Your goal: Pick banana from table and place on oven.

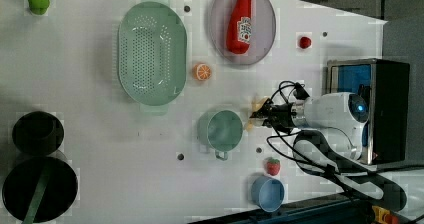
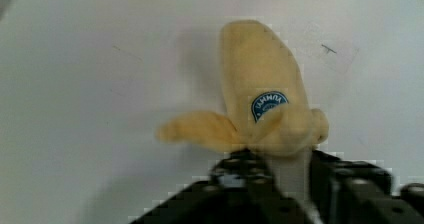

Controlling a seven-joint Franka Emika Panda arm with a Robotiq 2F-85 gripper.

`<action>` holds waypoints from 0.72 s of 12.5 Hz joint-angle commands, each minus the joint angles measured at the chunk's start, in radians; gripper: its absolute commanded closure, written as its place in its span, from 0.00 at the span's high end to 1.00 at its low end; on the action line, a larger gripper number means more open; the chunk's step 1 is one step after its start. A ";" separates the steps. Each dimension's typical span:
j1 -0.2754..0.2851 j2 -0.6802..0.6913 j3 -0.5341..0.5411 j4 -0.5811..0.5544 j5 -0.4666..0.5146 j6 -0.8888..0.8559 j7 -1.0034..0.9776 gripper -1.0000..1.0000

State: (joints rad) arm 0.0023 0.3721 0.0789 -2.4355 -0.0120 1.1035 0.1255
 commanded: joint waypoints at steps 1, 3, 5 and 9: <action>-0.009 -0.051 0.007 0.007 -0.013 0.018 0.042 0.25; -0.009 -0.113 0.008 0.016 -0.013 0.017 0.042 0.25; -0.009 -0.209 0.008 0.031 -0.014 -0.015 0.042 0.25; -0.014 -0.424 0.001 0.094 -0.014 -0.259 0.042 0.25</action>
State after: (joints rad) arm -0.0235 -0.0251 0.0895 -2.3867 -0.0313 0.8511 0.1360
